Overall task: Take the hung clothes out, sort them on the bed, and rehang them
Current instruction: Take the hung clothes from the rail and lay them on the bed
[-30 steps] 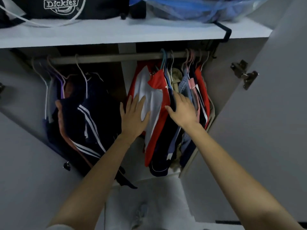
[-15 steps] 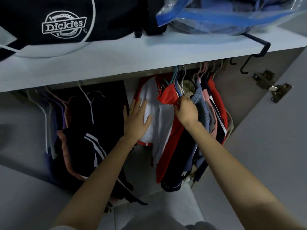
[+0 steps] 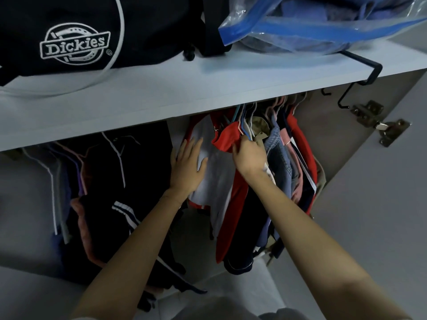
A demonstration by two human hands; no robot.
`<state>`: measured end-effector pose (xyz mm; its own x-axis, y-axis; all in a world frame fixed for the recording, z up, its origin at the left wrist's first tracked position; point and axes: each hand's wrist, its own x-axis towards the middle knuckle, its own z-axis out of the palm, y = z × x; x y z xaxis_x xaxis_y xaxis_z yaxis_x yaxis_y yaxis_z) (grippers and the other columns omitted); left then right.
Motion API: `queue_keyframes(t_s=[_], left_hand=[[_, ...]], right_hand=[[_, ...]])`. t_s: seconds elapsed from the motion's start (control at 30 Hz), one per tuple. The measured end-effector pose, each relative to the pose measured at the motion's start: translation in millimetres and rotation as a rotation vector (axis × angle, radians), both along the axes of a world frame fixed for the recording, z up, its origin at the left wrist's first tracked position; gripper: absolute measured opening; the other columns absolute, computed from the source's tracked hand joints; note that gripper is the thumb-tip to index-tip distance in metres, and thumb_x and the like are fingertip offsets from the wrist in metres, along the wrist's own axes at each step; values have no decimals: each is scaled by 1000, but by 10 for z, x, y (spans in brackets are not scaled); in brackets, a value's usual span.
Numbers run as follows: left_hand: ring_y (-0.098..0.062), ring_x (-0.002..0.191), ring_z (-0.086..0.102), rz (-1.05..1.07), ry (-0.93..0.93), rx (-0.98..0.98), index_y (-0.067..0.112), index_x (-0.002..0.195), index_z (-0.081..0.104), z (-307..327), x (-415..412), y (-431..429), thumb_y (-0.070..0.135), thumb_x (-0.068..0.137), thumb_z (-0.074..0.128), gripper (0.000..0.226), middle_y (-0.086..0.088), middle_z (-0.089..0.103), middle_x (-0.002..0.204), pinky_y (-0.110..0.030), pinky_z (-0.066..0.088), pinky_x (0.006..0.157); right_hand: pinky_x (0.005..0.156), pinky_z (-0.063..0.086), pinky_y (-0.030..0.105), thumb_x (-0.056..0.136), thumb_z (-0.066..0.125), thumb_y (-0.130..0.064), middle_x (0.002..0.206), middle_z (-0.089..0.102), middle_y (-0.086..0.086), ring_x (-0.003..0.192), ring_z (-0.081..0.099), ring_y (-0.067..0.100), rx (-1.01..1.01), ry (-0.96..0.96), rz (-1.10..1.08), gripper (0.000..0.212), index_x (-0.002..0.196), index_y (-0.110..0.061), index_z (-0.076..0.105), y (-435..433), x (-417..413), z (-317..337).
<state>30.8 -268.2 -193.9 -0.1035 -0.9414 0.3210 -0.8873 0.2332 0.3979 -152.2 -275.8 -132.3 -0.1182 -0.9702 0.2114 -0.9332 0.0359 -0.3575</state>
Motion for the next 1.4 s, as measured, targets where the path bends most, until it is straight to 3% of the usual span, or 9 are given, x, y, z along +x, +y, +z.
queue_keyframes(t_s=[0.13, 0.33, 0.63, 0.73, 0.87, 1.07, 1.13, 1.2, 1.4], left_hand=[[-24, 148, 24, -23, 15, -36, 23, 155, 28, -3, 62, -40, 55, 96, 23, 68, -3, 33, 158, -55, 11, 120], [-28, 150, 19, -24, 58, -35, 25, 154, 31, 47, 71, 47, 54, 94, 15, 68, -8, 29, 160, -54, 5, 121], [-30, 151, 15, -6, 176, -30, 18, 157, 20, 74, 31, 31, 40, 101, 42, 63, -10, 21, 163, -49, 10, 122], [-33, 150, 18, 4, 201, -38, 15, 156, 22, 92, -13, -17, 43, 95, 41, 70, -14, 23, 161, -50, 14, 120], [-33, 149, 19, -68, 118, -57, 15, 154, 28, 137, -51, -125, 10, 89, 57, 72, -15, 28, 159, -55, 14, 120], [-31, 134, 45, -293, -23, -266, 6, 126, 57, 106, -170, -220, 26, 97, 51, 36, -13, 58, 133, -51, 16, 118], [-32, 110, 58, -366, -70, -309, 5, 111, 59, 121, -246, -209, 31, 96, 48, 32, -12, 65, 108, -49, 32, 110], [-33, 90, 58, -428, -65, -311, 5, 102, 59, 131, -353, -120, 34, 96, 47, 32, -12, 63, 92, -49, 49, 86], [-30, 83, 59, -516, -127, -444, 7, 101, 63, -46, -953, 397, 38, 98, 49, 34, -8, 65, 88, -41, 47, 71]], right_hand=[[68, 37, 36, 98, 48, -24, 102, 67, 20, 99, 60, 41, -75, -81, 8, 27, 113, -3, 55, 12, 6, 69], [69, 43, 40, 97, 51, -27, 93, 67, 19, 89, 62, 41, -179, -61, 92, 25, 104, -4, 58, 26, -31, 228], [52, 31, 30, 92, 48, -39, 75, 56, 11, 63, 56, 33, -248, -109, 269, 23, 79, -22, 40, 352, -400, 52], [49, 32, 30, 89, 51, -35, 68, 58, 10, 56, 58, 33, -275, -64, 331, 23, 77, -16, 48, 545, -547, 9], [47, 20, 23, 90, 49, -35, 59, 57, 1, 52, 57, 24, -346, 46, 350, 28, 76, -11, 55, 783, -752, -18], [45, 40, 28, 91, 48, -34, 58, 58, 0, 51, 57, 23, -386, 110, 291, 28, 79, -12, 59, 1139, -1009, -139], [45, 38, 27, 92, 49, -35, 59, 57, -1, 52, 57, 23, -388, 116, 249, 27, 79, -13, 58, 1291, -1080, -188], [47, 33, 24, 94, 51, -38, 60, 57, -1, 54, 56, 21, -366, 87, 161, 29, 77, -14, 57, 1461, -1185, -262], [59, 41, 31, 95, 56, -45, 77, 61, 1, 71, 57, 23, -266, -81, -104, 33, 87, -14, 59, 2177, -1654, -496]])
